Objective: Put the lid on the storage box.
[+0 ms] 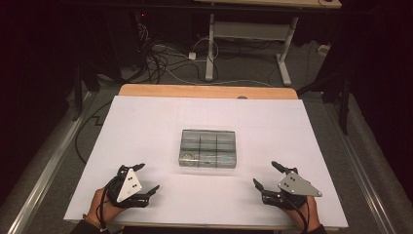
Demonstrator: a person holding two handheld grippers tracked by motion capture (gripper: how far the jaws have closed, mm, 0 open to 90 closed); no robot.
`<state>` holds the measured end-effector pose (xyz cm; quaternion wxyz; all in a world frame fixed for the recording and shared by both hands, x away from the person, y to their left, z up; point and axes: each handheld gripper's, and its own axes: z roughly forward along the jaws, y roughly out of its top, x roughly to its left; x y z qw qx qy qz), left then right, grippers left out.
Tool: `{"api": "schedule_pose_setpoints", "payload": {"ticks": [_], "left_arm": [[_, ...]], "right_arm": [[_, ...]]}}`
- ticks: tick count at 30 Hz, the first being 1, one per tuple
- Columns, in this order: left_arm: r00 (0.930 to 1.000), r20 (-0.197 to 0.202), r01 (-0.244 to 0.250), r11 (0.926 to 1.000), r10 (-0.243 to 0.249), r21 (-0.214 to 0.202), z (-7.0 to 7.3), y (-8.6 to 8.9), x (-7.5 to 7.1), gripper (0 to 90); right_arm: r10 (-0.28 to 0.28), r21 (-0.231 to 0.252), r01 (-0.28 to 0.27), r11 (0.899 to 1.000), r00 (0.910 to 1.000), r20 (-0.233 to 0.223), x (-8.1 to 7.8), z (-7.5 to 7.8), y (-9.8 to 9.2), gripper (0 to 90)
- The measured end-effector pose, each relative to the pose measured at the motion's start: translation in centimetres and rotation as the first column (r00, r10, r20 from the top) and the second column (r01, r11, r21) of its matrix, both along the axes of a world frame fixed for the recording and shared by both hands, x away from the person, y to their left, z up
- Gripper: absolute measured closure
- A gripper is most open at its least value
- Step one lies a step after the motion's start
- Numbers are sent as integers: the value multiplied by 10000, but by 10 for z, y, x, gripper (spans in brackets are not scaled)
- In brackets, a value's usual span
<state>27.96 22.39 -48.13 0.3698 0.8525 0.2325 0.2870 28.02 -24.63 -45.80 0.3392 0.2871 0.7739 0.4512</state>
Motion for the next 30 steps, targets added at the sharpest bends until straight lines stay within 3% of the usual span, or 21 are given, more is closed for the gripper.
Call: {"api": "schedule_pose_setpoints", "payload": {"ticks": [30], "left_arm": [[9999,-62,-119,9999,119,46,0,0,3,157]], "right_arm": [[-36,-84,36,10000,10000,1,1,-1,-2,198]]}}
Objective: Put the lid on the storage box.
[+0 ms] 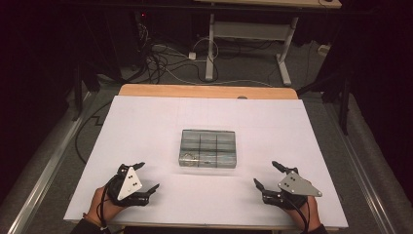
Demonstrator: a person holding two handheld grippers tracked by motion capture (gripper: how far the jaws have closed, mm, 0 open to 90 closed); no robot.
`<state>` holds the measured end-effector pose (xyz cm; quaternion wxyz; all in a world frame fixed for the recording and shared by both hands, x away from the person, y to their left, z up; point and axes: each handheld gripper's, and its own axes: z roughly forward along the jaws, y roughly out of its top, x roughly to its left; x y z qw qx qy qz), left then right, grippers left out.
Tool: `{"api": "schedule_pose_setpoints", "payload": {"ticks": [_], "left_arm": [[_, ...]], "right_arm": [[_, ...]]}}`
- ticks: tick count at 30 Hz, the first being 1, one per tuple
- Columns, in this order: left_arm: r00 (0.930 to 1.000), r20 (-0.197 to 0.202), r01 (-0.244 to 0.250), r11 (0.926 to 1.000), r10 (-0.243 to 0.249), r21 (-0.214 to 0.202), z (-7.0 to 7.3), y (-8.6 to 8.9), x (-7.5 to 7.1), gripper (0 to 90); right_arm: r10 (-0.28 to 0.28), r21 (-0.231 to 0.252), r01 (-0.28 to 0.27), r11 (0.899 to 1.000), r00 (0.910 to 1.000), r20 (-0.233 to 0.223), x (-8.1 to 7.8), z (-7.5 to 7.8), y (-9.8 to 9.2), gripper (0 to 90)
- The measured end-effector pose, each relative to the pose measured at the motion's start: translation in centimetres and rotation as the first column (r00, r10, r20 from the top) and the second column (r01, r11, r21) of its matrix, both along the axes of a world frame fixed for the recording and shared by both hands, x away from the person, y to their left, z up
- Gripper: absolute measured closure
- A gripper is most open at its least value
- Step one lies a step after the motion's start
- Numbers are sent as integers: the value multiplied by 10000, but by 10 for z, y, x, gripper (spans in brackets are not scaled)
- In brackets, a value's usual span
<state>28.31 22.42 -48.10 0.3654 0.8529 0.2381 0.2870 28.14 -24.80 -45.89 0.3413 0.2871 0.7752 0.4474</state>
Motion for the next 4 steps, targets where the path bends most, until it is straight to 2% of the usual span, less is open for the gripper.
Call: {"api": "schedule_pose_setpoints", "payload": {"ticks": [4], "left_arm": [[10000,-12,-23,10000,23,-39,0,0,1,157]], "right_arm": [[-32,-3,32,10000,10000,-6,1,0,0,199]]}}
